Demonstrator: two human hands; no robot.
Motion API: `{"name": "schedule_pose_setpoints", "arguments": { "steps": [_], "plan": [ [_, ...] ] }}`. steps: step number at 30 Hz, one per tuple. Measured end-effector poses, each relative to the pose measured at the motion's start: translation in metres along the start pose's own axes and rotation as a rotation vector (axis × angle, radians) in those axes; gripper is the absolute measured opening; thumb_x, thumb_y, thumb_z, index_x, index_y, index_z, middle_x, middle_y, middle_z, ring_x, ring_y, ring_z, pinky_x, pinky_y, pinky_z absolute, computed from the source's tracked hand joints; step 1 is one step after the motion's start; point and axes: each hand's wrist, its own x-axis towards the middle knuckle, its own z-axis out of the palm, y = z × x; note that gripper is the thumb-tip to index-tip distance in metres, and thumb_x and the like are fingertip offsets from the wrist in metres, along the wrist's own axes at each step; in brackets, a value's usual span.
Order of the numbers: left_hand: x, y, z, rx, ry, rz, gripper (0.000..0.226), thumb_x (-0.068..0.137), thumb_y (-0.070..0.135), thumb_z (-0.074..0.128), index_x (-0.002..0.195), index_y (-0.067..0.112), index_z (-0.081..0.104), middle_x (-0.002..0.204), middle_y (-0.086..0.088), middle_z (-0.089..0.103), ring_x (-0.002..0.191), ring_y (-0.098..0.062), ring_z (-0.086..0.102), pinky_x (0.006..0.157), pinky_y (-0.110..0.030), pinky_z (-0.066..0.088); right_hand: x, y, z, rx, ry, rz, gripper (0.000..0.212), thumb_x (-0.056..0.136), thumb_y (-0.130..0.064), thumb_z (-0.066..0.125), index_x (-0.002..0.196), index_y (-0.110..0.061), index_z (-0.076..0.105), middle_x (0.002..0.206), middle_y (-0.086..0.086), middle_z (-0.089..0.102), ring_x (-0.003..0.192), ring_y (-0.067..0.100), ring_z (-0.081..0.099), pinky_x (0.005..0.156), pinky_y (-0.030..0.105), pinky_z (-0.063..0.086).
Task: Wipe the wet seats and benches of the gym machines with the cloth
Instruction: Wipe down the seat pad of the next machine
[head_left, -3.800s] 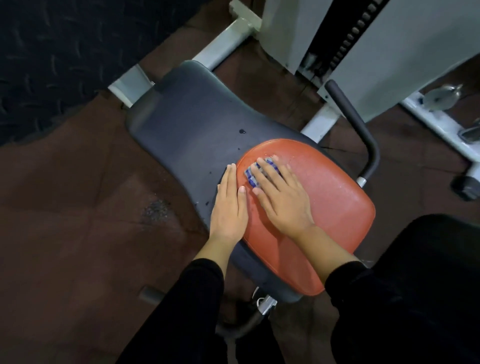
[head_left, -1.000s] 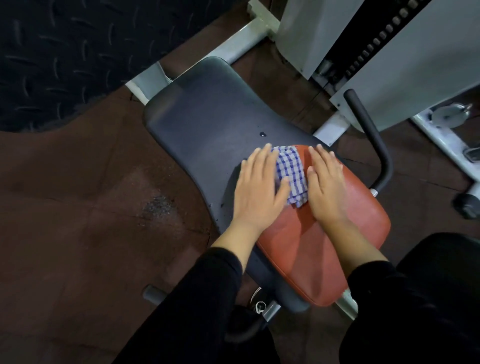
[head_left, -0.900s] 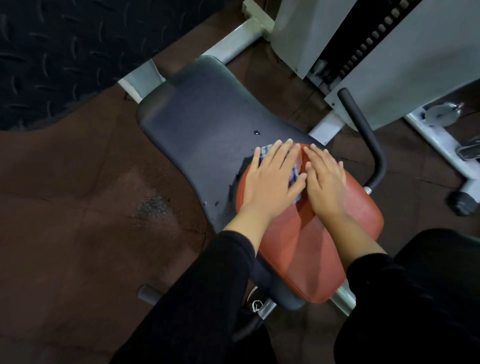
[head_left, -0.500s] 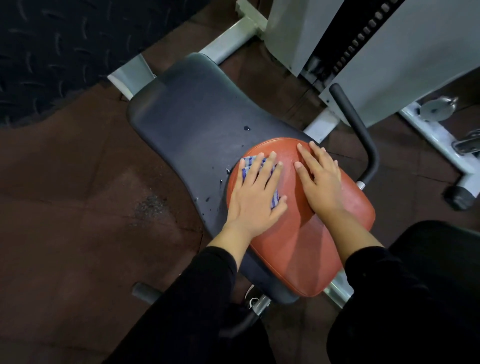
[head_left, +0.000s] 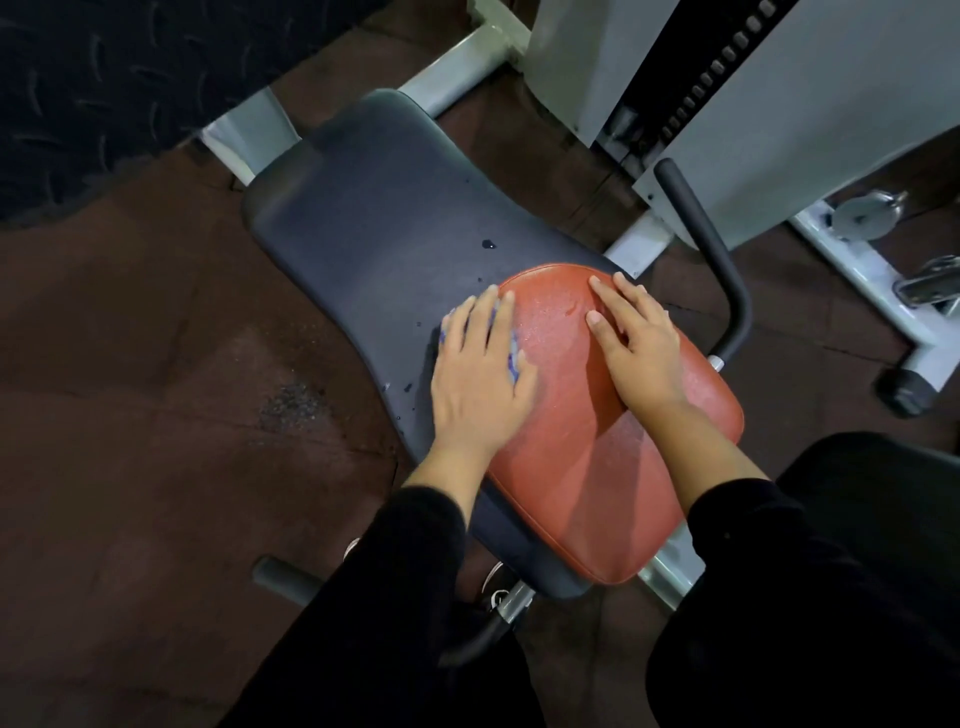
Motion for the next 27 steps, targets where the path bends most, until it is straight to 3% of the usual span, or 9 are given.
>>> {"name": "schedule_pose_setpoints", "arguments": {
  "steps": [2,5,10,14,18,21,23,27],
  "plan": [
    [-0.033,-0.002,0.0,0.038,-0.033,0.045,0.061,0.086,0.03,0.044,0.142,0.006,0.045,0.148,-0.012,0.042,0.138,-0.031,0.034,0.116,-0.05,0.023,0.0,0.0,0.0,0.002,-0.001,-0.002,0.04,0.096,-0.037,0.049,0.136,-0.038,0.046,0.15,-0.007,0.036,0.142,0.016,0.024,0.118,0.047,0.014],
    [-0.064,0.006,0.002,0.108,-0.156,0.259,0.065,0.082,0.031,0.047,0.143,0.009,0.044,0.151,-0.008,0.039,0.141,-0.028,0.03,0.116,-0.051,0.02,0.001,0.0,0.001,0.0,0.005,-0.007,0.039,0.097,-0.036,0.049,0.136,-0.036,0.047,0.15,-0.006,0.037,0.142,0.017,0.025,0.117,0.047,0.016],
    [-0.018,0.033,0.016,0.203,-0.225,0.423,0.064,0.084,0.033,0.038,0.143,0.009,0.045,0.152,-0.009,0.037,0.141,-0.028,0.031,0.118,-0.048,0.017,0.003,0.006,0.002,0.037,0.009,-0.021,0.037,0.097,-0.03,0.049,0.134,-0.036,0.049,0.148,-0.004,0.04,0.14,0.018,0.028,0.115,0.049,0.02],
    [0.023,0.035,0.01,0.151,-0.242,0.276,0.065,0.086,0.035,0.029,0.144,0.01,0.043,0.153,-0.01,0.035,0.143,-0.026,0.029,0.116,-0.046,0.021,0.006,0.011,-0.001,0.08,0.016,-0.043,0.037,0.097,-0.023,0.047,0.131,-0.038,0.052,0.145,-0.005,0.044,0.137,0.017,0.035,0.114,0.048,0.025],
    [0.029,0.003,-0.004,-0.008,-0.104,0.013,0.064,0.086,0.033,0.034,0.142,0.006,0.043,0.146,-0.013,0.043,0.136,-0.029,0.037,0.113,-0.045,0.029,0.005,0.01,-0.004,0.055,-0.021,-0.025,0.038,0.099,-0.022,0.046,0.133,-0.039,0.05,0.147,-0.009,0.04,0.139,0.012,0.03,0.116,0.045,0.02],
    [-0.003,-0.019,-0.012,-0.16,-0.084,-0.167,0.064,0.088,0.032,0.032,0.145,0.006,0.037,0.149,-0.009,0.039,0.138,-0.023,0.034,0.118,-0.041,0.023,0.004,0.008,-0.004,0.073,-0.03,-0.009,0.039,0.099,-0.02,0.045,0.133,-0.039,0.049,0.148,-0.01,0.038,0.14,0.012,0.027,0.117,0.045,0.018],
    [-0.037,-0.021,-0.012,-0.103,-0.124,-0.104,0.064,0.089,0.031,0.032,0.148,0.006,0.032,0.155,-0.01,0.031,0.144,-0.023,0.025,0.12,-0.04,0.013,0.004,0.007,-0.004,0.091,-0.032,-0.002,0.039,0.1,-0.018,0.044,0.133,-0.038,0.05,0.148,-0.009,0.039,0.14,0.013,0.027,0.117,0.045,0.018],
    [-0.076,-0.009,-0.006,0.112,-0.235,0.151,0.064,0.088,0.03,0.039,0.148,0.009,0.034,0.157,-0.007,0.027,0.147,-0.024,0.016,0.119,-0.046,0.014,0.005,0.006,-0.006,0.106,-0.04,0.014,0.049,0.097,-0.003,0.037,0.132,-0.032,0.053,0.147,-0.008,0.04,0.139,0.011,0.028,0.119,0.037,0.016]
  ]
}}
